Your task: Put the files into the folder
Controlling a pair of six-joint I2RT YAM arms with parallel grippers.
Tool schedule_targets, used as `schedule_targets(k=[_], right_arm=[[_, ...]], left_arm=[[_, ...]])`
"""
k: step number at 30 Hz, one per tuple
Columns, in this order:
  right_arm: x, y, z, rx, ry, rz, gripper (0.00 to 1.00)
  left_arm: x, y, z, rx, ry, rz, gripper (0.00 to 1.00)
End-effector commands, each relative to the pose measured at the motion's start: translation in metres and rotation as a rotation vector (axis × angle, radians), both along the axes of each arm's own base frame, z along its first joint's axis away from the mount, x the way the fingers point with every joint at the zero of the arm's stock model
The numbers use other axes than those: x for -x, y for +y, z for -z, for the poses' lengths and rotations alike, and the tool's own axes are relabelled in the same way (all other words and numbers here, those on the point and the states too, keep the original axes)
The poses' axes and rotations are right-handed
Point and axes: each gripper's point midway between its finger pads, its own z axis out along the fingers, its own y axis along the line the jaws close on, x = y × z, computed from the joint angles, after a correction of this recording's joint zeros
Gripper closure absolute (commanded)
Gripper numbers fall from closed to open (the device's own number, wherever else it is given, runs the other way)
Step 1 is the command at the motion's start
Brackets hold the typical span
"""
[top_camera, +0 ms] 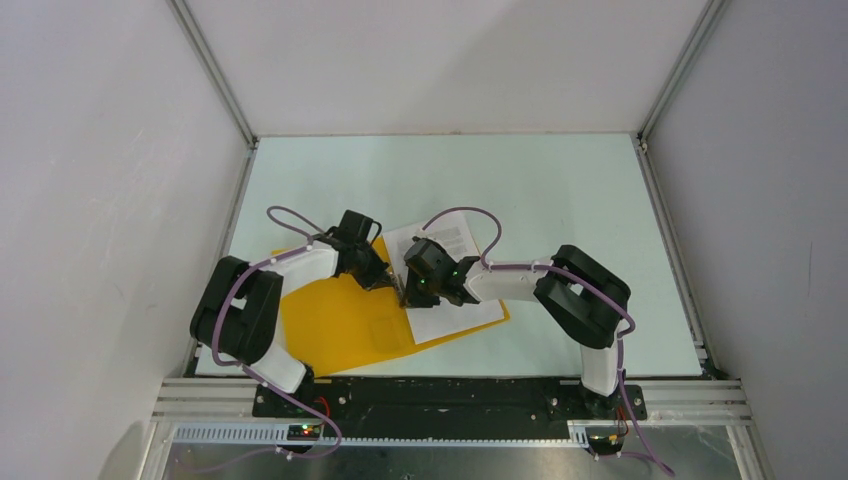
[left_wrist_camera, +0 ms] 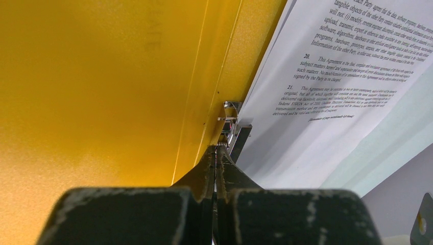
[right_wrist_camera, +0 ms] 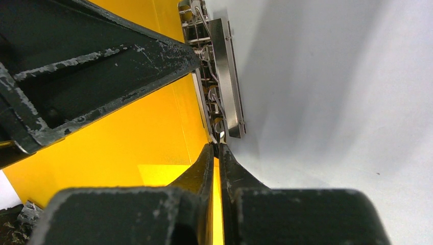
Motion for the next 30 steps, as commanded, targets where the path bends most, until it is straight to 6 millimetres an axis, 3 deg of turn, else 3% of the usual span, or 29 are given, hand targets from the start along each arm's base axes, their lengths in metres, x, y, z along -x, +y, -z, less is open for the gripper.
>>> schedule_targets(k=[1, 5, 14, 22, 26, 30], right_arm=[[0.03, -0.031, 0.03, 0.166, 0.073, -0.055, 1.0], [0.029, -0.031, 0.028, 0.166, 0.068, -0.054, 0.99], [0.024, -0.035, 0.022, 0.177, 0.04, -0.042, 0.72], [0.015, -0.038, 0.007, 0.167, -0.003, -0.027, 0.62], [0.008, -0.042, -0.004, 0.175, -0.047, -0.015, 0.57], [0.0, -0.049, -0.018, 0.211, -0.114, -0.005, 0.51]], left_arm=[[0.064, 0.049, 0.065, -0.273, 0.214, 0.008, 1.0], [0.062, 0.048, 0.063, -0.27, 0.208, 0.013, 1.0], [0.048, 0.041, 0.052, -0.254, 0.169, 0.06, 1.0], [0.018, 0.024, 0.016, -0.211, 0.079, 0.131, 0.95], [0.0, 0.017, -0.009, -0.201, 0.009, 0.162, 0.83], [-0.018, 0.014, -0.044, -0.198, -0.08, 0.187, 0.54]])
